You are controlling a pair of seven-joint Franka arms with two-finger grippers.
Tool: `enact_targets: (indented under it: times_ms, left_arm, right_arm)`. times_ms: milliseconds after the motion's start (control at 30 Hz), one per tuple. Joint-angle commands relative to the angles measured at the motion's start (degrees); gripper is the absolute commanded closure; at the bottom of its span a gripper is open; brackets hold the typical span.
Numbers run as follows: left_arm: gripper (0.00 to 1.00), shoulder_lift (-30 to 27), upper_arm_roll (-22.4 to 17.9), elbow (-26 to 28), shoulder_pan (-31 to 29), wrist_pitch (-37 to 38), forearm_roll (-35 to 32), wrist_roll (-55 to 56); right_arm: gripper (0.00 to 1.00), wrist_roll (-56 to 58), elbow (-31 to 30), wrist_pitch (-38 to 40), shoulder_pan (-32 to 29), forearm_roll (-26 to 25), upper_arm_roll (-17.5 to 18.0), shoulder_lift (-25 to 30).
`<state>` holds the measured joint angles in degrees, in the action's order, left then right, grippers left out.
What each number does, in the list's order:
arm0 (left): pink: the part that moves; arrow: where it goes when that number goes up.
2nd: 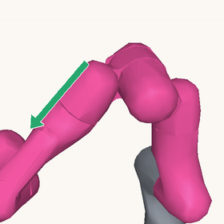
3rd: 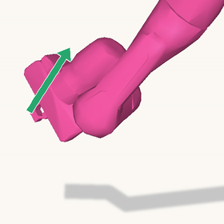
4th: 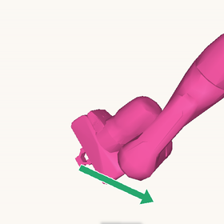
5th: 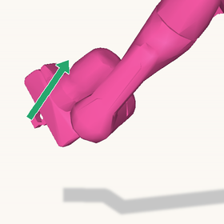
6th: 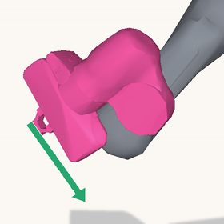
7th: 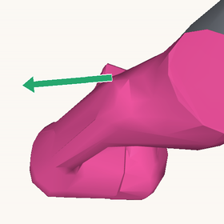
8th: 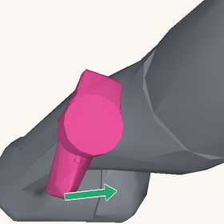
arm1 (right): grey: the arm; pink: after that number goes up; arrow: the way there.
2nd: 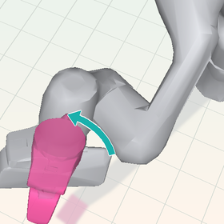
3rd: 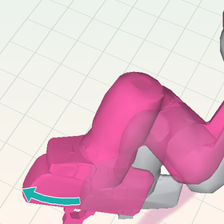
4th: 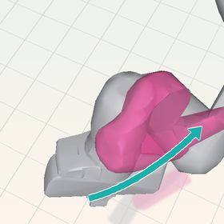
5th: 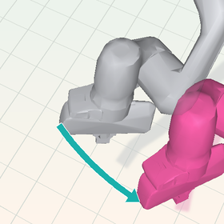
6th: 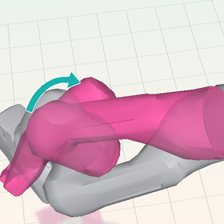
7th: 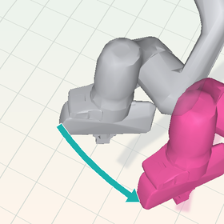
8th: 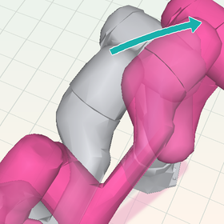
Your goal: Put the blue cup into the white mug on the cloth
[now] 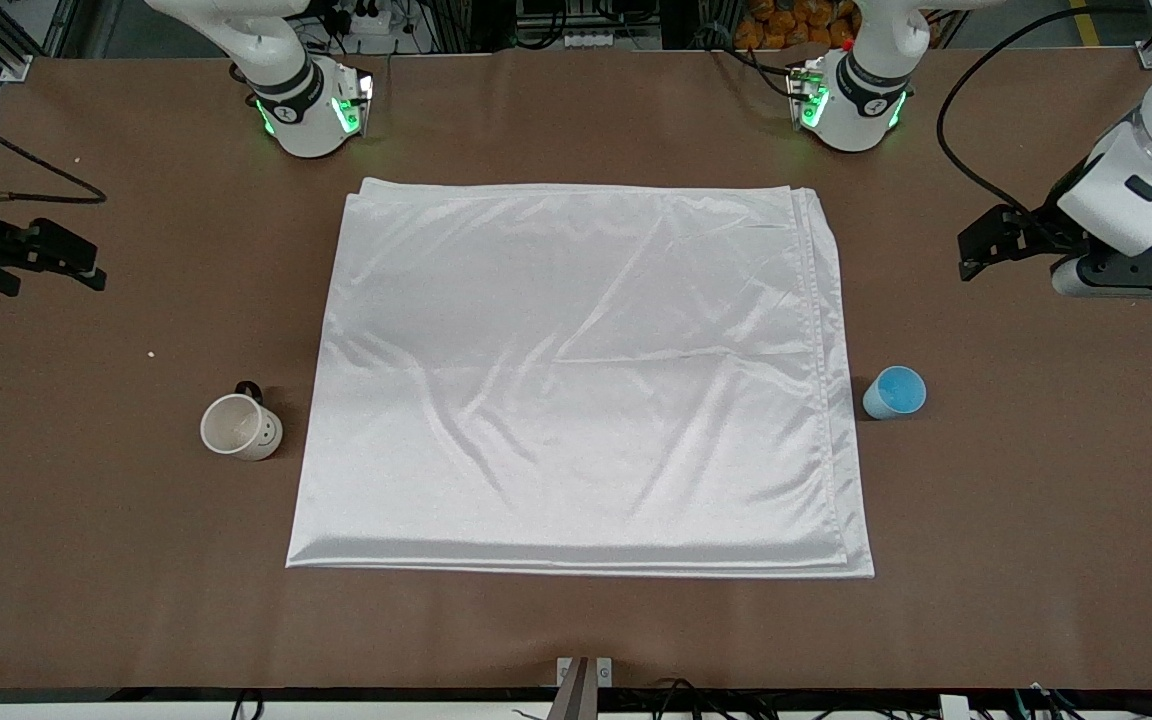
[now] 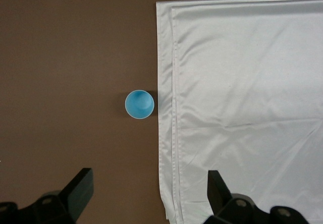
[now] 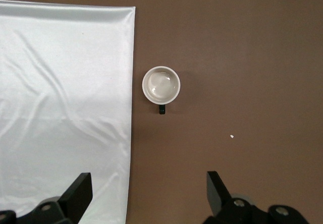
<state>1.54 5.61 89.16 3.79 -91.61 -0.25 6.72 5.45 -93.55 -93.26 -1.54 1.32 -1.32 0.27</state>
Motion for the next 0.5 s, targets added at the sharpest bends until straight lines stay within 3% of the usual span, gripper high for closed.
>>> enact_targets:
  times_ms: [0,467]
  left_arm:
    - [0.00,-0.84,-0.86,0.31,0.60,0.47,1.13,-1.27]
    - [0.00,-0.84,-0.60,0.13,0.60,0.47,0.51,-1.45]
  right_arm:
    - [0.00,0.35,0.12,0.27,-0.66,1.06,0.44,0.17]
    - [0.00,0.43,0.12,0.80,-0.66,3.34,0.44,0.09]
